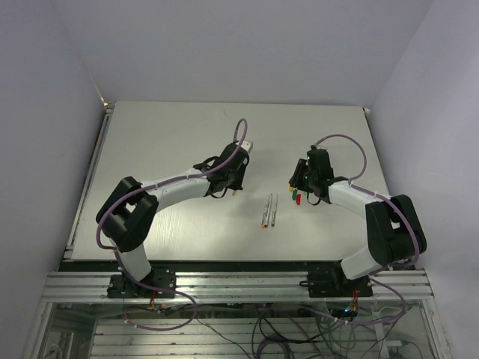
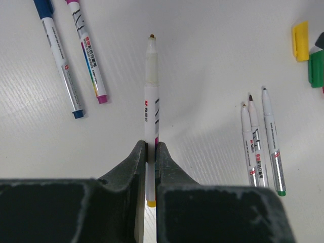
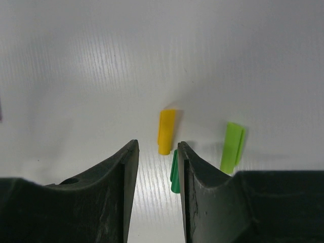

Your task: Insert the pens into the pen caps

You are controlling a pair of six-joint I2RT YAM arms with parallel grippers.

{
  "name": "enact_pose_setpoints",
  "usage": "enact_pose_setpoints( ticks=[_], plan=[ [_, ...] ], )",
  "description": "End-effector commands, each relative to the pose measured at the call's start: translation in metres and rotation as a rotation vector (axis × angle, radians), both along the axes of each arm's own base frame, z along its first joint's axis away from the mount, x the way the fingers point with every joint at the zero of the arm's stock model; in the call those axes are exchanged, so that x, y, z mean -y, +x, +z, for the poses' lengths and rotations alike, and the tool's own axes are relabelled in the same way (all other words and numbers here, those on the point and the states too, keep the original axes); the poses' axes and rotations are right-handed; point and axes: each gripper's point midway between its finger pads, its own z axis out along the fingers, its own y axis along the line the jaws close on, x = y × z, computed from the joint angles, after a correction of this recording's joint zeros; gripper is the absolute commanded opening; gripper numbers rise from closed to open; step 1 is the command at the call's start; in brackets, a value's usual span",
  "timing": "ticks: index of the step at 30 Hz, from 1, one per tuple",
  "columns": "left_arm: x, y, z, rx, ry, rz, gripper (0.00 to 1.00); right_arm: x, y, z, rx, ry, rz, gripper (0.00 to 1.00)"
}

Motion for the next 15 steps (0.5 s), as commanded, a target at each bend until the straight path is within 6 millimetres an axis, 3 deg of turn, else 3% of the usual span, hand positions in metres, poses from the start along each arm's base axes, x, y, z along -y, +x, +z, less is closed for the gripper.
enact_pose_setpoints(
  ticks=[1, 15],
  plan=[
    [0.006, 0.004, 0.017, 0.025, -0.064, -0.023, 0.07, -0.003, 0.01, 0.0, 0.002, -0.011, 0.022, 0.36],
    [0.009, 0.005, 0.02, 0.019, -0.107, -0.044, 0.07, 0.003, 0.02, -0.015, -0.033, -0.072, 0.011, 0.35]
  ],
)
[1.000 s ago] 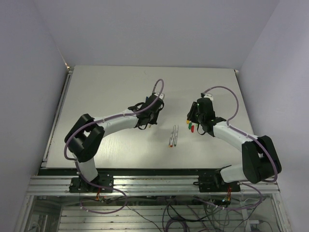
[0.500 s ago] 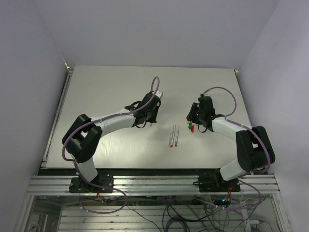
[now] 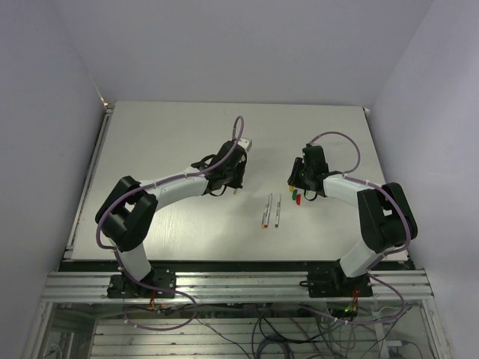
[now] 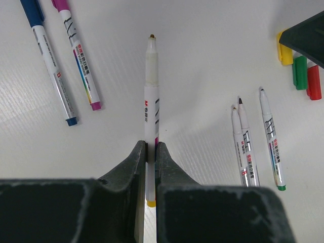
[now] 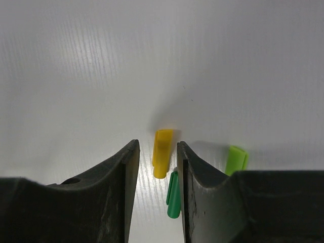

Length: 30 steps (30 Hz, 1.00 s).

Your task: Insert the pens into the pen caps

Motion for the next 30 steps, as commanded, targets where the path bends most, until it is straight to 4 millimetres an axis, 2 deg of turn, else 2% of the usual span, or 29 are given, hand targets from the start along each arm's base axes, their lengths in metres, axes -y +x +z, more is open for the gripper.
enact_pose_setpoints(
  ticks=[1, 15, 30],
  plan=[
    [0.005, 0.003, 0.018, 0.033, -0.061, -0.019, 0.07, 0.005, 0.005, 0.0, 0.002, -0.034, -0.006, 0.35],
    [0.005, 0.002, 0.013, 0.014, -0.075, -0.018, 0.07, 0.01, 0.0, -0.01, -0.02, -0.084, 0.001, 0.31],
    [0.005, 0.003, 0.012, 0.006, -0.085, -0.015, 0.07, -0.001, -0.007, -0.02, -0.055, -0.102, 0.048, 0.3]
  ],
)
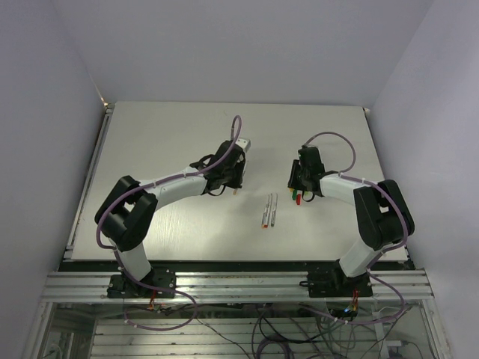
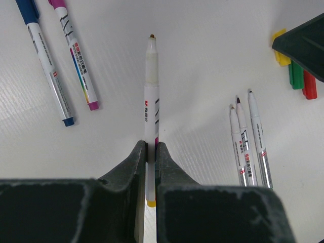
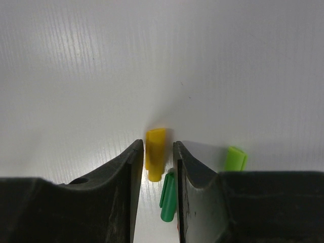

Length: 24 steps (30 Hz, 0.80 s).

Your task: Insert the pens into the pen caps

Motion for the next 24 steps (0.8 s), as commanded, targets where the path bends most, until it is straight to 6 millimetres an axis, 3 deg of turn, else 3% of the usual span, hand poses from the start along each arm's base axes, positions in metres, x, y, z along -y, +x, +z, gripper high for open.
enact_pose_setpoints(
  ticks=[1, 13, 18, 24],
  plan=[
    [0.005, 0.003, 0.014, 0.023, -0.06, -0.009, 0.07, -0.002, -0.004, -0.009, -0.036, -0.029, 0.016, 0.3],
    [0.005, 0.002, 0.016, 0.024, -0.071, -0.008, 0.07, 0.0, -0.021, -0.023, -0.103, -0.061, 0.009, 0.26],
    [0.007, 0.001, 0.017, 0.02, -0.08, -0.012, 0.07, 0.005, -0.026, -0.03, -0.13, -0.089, -0.001, 0.0],
    [0.009, 0.0, 0.015, 0.015, -0.088, -0.025, 0.07, 0.002, -0.023, -0.029, -0.12, -0.076, 0.006, 0.0]
  ],
)
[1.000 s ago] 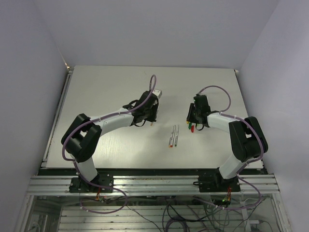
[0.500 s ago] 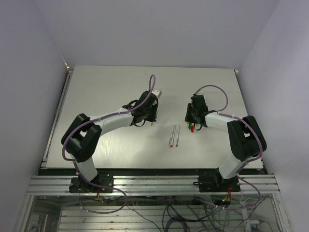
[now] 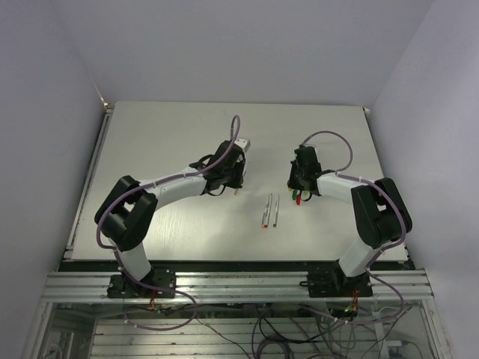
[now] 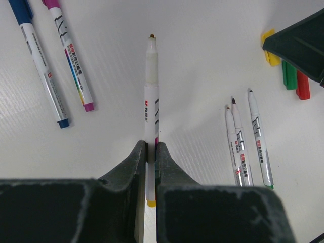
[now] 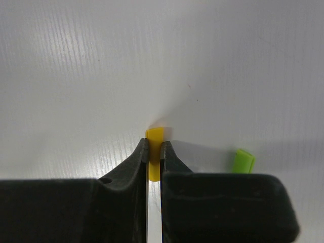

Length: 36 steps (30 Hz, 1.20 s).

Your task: Insert the pens into the pen caps

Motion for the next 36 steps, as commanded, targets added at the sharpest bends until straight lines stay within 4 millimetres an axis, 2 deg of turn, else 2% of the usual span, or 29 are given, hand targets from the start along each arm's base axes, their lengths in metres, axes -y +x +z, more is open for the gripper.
enact_pose_setpoints(
  ticks=[1, 3, 7, 13, 20, 24, 29, 36],
  plan=[
    [0.006, 0.001, 0.016, 0.024, -0.062, -0.021, 0.07, 0.007, -0.022, -0.023, -0.103, -0.041, 0.002, 0.0],
    [0.007, 0.001, 0.017, 0.027, -0.064, -0.024, 0.07, 0.005, -0.015, -0.014, -0.066, -0.028, 0.002, 0.0],
    [0.007, 0.004, 0.022, 0.045, -0.064, -0.023, 0.07, -0.002, 0.005, 0.017, 0.057, 0.012, -0.001, 0.0],
    [0.017, 0.008, 0.041, 0.087, -0.122, -0.044, 0.07, -0.016, 0.028, 0.086, 0.323, 0.129, 0.022, 0.0],
    [0.042, 0.012, 0.074, 0.167, -0.257, -0.122, 0.07, -0.021, 0.034, 0.167, 0.627, 0.239, 0.049, 0.0],
    [0.061, 0.01, 0.095, 0.221, -0.32, -0.187, 0.07, -0.023, 0.032, 0.203, 0.757, 0.298, 0.05, 0.0],
    [0.089, -0.004, 0.12, 0.301, -0.36, -0.263, 0.07, -0.022, 0.028, 0.235, 0.885, 0.368, 0.044, 0.0],
    [0.102, -0.013, 0.13, 0.31, -0.439, -0.301, 0.07, -0.014, 0.011, 0.258, 1.032, 0.455, 0.011, 0.0]
  ],
)
